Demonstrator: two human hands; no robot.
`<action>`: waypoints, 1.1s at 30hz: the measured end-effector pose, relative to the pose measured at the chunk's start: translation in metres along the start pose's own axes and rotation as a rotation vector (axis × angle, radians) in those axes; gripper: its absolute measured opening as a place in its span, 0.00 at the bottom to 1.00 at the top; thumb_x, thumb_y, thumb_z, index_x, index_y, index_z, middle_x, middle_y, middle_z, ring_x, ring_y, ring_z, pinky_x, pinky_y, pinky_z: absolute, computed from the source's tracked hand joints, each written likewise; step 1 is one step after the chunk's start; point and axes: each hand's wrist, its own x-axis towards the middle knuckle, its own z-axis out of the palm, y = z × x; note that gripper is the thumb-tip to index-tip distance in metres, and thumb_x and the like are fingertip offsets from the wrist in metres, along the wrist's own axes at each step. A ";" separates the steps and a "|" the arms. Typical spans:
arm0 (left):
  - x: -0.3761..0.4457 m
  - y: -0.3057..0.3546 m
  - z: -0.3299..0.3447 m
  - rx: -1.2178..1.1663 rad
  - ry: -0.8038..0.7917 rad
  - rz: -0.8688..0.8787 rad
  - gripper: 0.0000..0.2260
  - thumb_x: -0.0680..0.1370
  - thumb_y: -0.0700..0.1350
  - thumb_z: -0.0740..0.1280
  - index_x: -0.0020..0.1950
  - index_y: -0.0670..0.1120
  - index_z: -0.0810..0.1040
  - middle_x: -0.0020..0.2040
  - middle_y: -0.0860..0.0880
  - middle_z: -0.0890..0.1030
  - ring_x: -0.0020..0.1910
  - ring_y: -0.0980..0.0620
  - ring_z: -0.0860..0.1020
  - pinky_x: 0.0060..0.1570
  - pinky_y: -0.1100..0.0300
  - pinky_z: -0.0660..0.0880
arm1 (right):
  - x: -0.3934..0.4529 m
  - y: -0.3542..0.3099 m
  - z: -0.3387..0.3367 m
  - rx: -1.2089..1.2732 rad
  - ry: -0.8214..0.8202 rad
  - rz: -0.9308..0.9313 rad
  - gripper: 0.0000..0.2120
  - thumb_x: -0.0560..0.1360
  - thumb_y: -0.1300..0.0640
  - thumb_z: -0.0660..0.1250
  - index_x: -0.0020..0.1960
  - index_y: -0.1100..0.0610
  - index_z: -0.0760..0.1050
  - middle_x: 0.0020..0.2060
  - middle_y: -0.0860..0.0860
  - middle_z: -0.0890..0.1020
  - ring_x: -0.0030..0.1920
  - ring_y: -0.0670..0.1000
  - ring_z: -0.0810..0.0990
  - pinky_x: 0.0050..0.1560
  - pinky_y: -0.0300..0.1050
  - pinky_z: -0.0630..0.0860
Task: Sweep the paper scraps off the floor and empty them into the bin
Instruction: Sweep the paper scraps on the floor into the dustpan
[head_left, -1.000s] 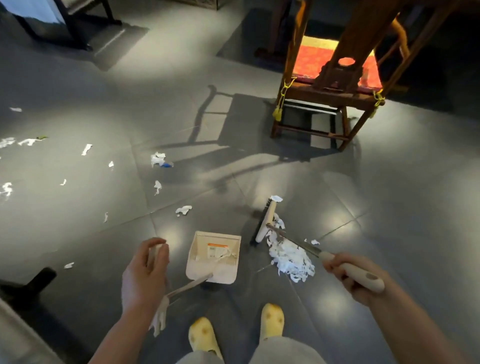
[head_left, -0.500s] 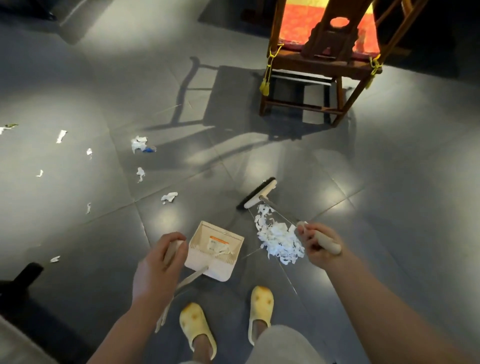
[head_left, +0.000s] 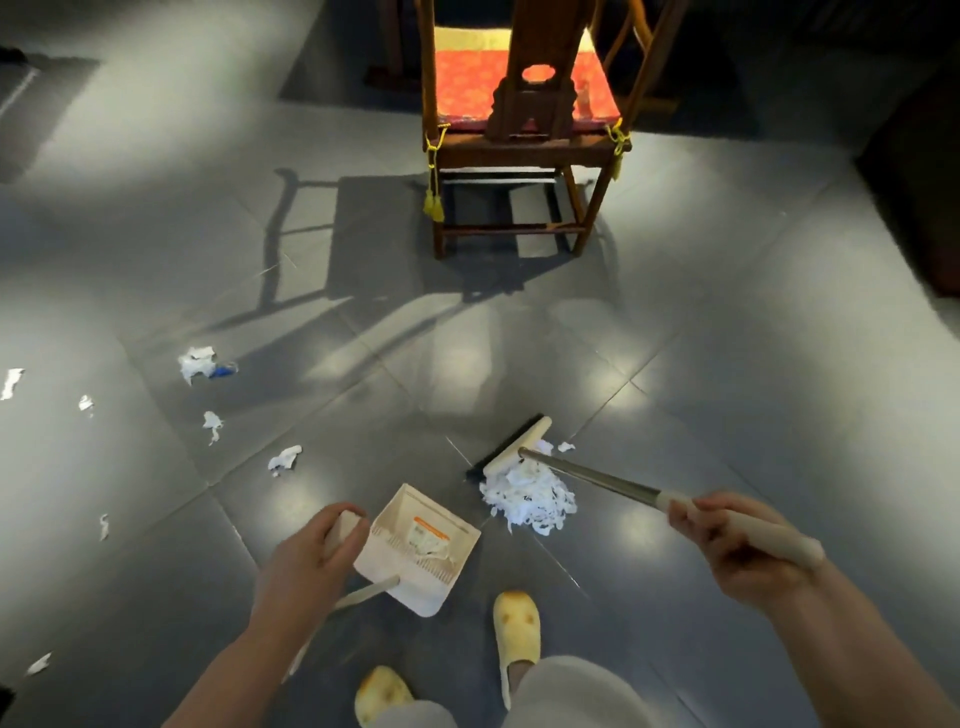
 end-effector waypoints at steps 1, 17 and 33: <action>0.004 -0.002 0.001 0.028 -0.024 0.015 0.05 0.79 0.52 0.67 0.46 0.64 0.77 0.34 0.60 0.80 0.35 0.51 0.79 0.37 0.54 0.73 | -0.011 0.001 -0.006 -0.002 0.005 -0.017 0.46 0.34 0.76 0.80 0.51 0.67 0.71 0.30 0.56 0.78 0.17 0.44 0.72 0.12 0.32 0.65; 0.028 0.005 0.025 0.105 -0.138 0.157 0.13 0.69 0.69 0.57 0.46 0.67 0.75 0.37 0.59 0.80 0.39 0.51 0.79 0.47 0.50 0.77 | 0.025 0.060 -0.020 -1.468 0.785 -0.255 0.22 0.61 0.64 0.73 0.55 0.56 0.82 0.37 0.55 0.85 0.35 0.54 0.84 0.37 0.45 0.82; 0.045 0.012 0.031 0.215 -0.080 0.197 0.13 0.72 0.65 0.53 0.49 0.63 0.71 0.35 0.55 0.76 0.39 0.46 0.77 0.44 0.52 0.72 | 0.026 0.113 -0.017 -1.656 0.550 -0.085 0.30 0.61 0.63 0.74 0.61 0.45 0.79 0.39 0.51 0.81 0.29 0.47 0.77 0.36 0.38 0.78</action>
